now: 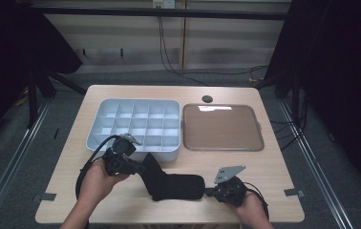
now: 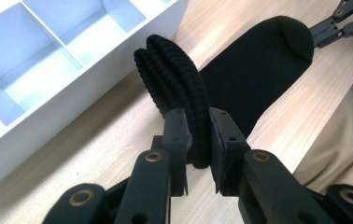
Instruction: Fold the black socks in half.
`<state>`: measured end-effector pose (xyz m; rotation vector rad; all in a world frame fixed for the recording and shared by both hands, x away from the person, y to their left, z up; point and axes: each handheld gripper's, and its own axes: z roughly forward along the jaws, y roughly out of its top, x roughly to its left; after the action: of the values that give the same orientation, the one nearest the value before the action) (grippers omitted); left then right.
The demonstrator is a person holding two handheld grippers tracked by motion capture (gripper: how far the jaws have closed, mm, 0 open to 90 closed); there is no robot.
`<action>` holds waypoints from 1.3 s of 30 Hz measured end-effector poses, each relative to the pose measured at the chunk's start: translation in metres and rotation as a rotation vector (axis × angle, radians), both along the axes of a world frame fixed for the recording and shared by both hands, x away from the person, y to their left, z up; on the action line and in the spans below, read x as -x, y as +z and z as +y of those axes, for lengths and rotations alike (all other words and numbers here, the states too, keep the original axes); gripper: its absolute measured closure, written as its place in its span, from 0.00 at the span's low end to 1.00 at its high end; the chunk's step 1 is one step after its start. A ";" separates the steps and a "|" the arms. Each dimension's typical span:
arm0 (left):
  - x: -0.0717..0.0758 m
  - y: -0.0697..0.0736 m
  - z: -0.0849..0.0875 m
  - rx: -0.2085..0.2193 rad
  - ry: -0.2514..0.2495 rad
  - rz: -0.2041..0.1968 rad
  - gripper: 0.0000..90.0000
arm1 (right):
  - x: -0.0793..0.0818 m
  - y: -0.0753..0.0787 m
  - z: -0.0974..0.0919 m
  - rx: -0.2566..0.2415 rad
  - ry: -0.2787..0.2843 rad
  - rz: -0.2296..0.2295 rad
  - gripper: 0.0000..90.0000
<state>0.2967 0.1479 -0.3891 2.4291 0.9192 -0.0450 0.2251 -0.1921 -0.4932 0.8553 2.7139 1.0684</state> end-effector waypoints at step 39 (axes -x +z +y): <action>0.000 0.003 -0.026 -0.011 -0.048 0.009 0.87 | -0.011 0.002 0.017 -0.006 0.035 -0.019 1.00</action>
<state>0.2965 0.1219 -0.3862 2.4628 0.8676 -0.0692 0.2356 -0.1753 -0.4914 0.7973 2.7210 1.0866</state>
